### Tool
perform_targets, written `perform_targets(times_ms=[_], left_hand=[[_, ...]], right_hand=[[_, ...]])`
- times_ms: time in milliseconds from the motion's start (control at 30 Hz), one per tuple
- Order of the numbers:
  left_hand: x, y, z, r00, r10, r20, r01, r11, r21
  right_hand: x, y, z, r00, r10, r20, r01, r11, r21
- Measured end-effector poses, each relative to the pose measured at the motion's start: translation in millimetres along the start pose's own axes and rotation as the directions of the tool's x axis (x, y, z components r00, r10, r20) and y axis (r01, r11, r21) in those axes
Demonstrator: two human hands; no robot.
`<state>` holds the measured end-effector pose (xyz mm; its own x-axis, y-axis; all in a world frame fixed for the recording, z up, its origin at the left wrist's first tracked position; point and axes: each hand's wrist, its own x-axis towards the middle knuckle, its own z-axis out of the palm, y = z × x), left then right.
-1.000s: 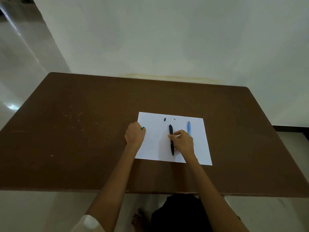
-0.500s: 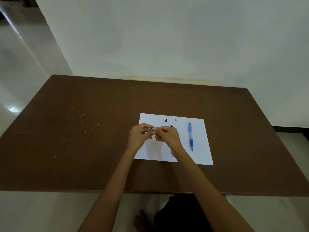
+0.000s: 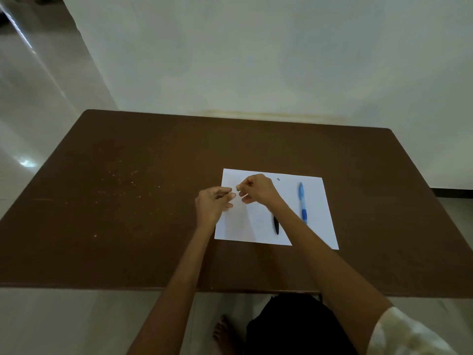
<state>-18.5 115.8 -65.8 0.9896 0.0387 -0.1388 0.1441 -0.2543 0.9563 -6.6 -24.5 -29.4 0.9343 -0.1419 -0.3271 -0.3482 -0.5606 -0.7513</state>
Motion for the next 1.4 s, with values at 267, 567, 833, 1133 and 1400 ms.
perform_targets(times_ms=[267, 567, 833, 1133, 1400], left_hand=[[-2, 11, -8, 0.981, -0.193, 0.018, 0.192, 0.949, -0.252], [-6, 6, -6, 0.957, -0.288, 0.018, 0.266, 0.858, -0.439], [-24, 17, 14, 0.944, -0.320, 0.074, 0.283, 0.679, -0.677], [-42, 16, 32, 0.914, -0.245, 0.324, 0.399, 0.395, -0.827], [-41, 9, 27, 0.884, -0.106, 0.456, 0.468, 0.187, -0.864]], right_hand=[[5, 3, 22, 0.987, -0.159, -0.014, 0.141, 0.906, -0.400], [-6, 12, 18, 0.987, -0.087, -0.134, 0.069, 0.989, -0.133], [-69, 25, 45, 0.975, 0.215, -0.047, -0.102, 0.629, 0.771], [-75, 23, 34, 0.976, 0.213, -0.036, -0.050, 0.385, 0.922], [-69, 16, 23, 0.979, -0.051, -0.195, 0.117, 0.933, 0.341]])
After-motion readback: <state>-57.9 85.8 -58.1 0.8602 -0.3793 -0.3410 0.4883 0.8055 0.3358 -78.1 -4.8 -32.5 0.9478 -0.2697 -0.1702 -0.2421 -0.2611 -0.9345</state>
